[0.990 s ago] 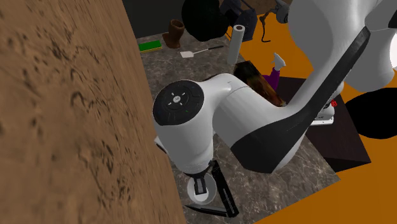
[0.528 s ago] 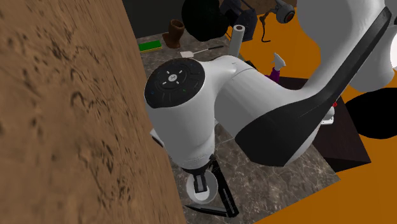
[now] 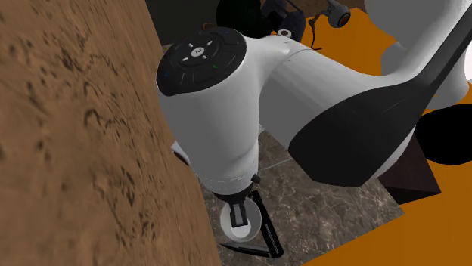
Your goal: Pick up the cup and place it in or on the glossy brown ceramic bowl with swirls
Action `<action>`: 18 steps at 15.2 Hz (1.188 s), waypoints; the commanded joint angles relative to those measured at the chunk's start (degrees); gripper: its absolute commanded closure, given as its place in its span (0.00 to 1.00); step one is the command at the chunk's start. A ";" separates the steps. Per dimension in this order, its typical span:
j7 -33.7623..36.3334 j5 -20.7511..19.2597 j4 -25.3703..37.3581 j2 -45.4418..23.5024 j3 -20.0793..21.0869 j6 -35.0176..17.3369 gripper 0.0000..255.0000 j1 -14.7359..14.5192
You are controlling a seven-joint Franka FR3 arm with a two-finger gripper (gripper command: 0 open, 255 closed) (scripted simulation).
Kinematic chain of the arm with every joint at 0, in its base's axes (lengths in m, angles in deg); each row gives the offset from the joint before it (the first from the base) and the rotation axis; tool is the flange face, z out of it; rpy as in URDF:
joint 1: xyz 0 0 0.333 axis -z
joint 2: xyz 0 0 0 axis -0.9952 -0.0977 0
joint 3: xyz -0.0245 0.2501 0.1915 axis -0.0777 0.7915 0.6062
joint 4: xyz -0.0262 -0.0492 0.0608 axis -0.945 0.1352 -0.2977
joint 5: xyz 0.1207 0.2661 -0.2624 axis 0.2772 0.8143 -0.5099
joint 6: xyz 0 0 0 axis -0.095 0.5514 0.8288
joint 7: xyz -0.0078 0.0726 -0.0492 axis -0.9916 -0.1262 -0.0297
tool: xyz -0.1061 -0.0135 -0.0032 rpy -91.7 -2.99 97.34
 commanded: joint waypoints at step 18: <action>-5.57 2.83 2.04 7.29 -0.76 9.36 1.00 5.09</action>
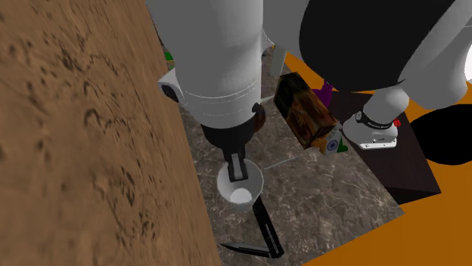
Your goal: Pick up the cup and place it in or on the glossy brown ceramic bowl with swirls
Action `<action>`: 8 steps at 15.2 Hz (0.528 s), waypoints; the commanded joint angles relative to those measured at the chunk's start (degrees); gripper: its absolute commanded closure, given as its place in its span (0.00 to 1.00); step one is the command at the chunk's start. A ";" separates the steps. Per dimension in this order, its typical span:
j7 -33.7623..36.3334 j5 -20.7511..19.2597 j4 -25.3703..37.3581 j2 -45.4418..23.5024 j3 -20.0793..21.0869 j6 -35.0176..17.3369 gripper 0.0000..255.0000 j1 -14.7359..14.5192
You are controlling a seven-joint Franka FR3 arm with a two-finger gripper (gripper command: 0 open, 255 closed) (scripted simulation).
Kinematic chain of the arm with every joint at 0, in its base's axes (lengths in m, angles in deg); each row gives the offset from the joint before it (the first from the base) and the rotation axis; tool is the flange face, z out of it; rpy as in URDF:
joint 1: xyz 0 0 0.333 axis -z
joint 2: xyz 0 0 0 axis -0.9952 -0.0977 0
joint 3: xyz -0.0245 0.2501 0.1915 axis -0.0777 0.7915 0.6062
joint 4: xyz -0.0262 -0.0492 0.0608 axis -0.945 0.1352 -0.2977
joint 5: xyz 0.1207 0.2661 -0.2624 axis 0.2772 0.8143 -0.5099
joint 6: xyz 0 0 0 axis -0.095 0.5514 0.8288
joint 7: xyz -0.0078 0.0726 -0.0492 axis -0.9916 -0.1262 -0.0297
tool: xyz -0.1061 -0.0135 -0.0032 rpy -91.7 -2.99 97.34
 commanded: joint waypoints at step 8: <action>-12.18 4.21 -11.72 11.32 -3.61 -0.02 1.00 9.13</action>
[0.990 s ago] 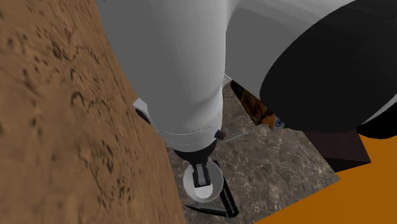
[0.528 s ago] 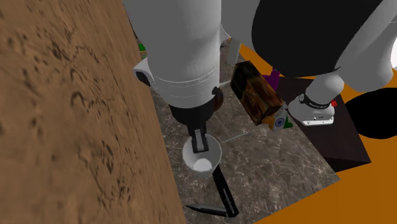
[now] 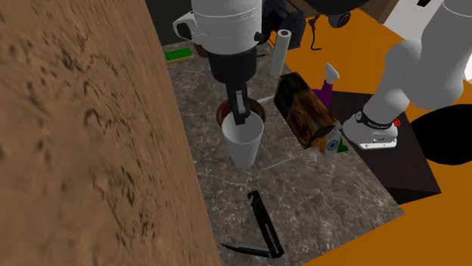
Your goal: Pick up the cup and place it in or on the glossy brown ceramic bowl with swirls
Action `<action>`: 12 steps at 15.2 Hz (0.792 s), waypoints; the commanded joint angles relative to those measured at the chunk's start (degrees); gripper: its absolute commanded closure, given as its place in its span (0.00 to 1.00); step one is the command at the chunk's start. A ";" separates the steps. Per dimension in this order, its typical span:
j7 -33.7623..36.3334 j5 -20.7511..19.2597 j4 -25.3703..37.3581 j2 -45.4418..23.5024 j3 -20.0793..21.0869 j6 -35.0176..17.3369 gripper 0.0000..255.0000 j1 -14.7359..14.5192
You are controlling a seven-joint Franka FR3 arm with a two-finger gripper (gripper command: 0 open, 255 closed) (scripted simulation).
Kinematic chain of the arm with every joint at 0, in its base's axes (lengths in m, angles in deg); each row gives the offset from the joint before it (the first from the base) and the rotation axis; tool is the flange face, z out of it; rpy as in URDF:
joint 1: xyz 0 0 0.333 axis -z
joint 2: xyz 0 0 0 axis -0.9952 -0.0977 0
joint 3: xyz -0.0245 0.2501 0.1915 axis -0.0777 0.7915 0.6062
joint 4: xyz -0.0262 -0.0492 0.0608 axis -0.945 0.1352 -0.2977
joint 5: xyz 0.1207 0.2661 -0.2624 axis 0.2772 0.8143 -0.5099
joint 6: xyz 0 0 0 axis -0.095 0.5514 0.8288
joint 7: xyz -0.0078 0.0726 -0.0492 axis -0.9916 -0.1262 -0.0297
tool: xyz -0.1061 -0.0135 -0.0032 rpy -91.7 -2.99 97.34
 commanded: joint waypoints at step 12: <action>-17.70 1.57 -4.92 7.47 -7.83 3.78 1.00 10.07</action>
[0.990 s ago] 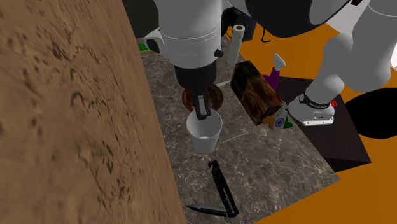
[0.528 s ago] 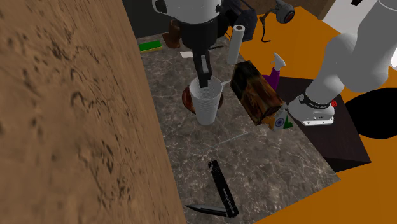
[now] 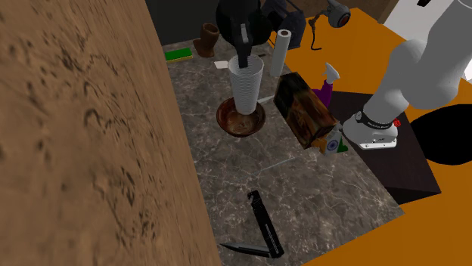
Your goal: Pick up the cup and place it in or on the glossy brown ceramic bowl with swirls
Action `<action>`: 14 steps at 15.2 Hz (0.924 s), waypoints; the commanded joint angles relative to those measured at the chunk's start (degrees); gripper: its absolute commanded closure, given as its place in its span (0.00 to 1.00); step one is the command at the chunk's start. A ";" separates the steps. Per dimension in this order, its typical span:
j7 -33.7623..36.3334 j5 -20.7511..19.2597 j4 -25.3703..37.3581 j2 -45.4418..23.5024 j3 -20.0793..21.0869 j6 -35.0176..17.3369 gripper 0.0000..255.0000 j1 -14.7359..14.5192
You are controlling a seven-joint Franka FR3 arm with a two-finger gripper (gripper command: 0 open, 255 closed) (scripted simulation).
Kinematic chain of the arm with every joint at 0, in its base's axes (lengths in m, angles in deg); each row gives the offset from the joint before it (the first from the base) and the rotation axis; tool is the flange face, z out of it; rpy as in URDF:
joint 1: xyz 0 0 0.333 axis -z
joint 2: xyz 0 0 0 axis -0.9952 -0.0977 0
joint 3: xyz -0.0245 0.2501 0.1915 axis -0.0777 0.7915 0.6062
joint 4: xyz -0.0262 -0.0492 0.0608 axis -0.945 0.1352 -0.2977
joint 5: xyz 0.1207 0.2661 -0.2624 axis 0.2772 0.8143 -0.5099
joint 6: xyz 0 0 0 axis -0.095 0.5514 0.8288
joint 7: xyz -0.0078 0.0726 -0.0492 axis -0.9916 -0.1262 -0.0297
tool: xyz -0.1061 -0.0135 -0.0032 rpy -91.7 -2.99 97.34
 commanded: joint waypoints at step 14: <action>-8.25 -0.42 -6.01 0.70 -3.77 -4.68 1.00 4.04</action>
